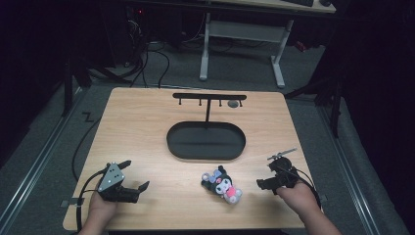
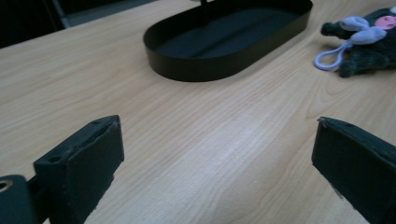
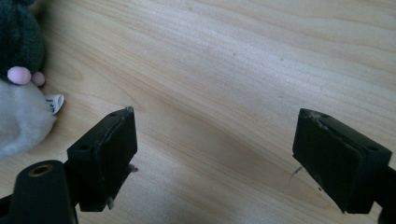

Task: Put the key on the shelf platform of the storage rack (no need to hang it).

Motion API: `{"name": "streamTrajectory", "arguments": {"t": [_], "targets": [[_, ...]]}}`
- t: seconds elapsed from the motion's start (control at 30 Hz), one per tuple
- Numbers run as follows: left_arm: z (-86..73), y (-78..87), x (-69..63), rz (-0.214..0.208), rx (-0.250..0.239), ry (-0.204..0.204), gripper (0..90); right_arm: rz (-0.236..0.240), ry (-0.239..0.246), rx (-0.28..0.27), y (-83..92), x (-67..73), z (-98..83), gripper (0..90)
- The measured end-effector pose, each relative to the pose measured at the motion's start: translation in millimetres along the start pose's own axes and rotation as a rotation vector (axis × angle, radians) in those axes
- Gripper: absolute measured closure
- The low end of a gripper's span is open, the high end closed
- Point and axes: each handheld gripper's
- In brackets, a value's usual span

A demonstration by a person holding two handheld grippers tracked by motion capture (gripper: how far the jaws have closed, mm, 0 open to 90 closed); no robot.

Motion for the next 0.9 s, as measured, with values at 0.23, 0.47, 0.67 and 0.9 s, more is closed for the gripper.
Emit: {"name": "streamTrajectory", "arguments": {"t": [0.23, 0.47, 0.67, 0.9], "targets": [[2.9, -8.1, -4.8, -0.017, 0.028, -0.027, 3.3, 0.003, 0.040, 0.075, 1.4, -0.3, 0.0, 14.2], [1.8, -6.0, -8.3, -0.025, 0.047, -0.049, 3.8, 0.001, 0.078, 0.175, -2.8, 0.5, 3.8, 14.2], [-0.9, -3.9, -6.8, -0.022, 0.058, -0.039, 3.8, -0.007, 0.111, 0.235, 0.6, 9.2, 12.3, 14.3], [-5.0, 1.9, -4.0, -0.014, 0.057, -0.028, 3.8, -0.038, 0.154, 0.297, 6.2, 20.5, 24.8, 14.2]]}}
Point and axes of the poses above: each handheld gripper's, and its own axes: y roughly backward along the jaws, z roughly out of its top, x roughly to its left, and after that the axes turned 4 degrees about x, right-handed
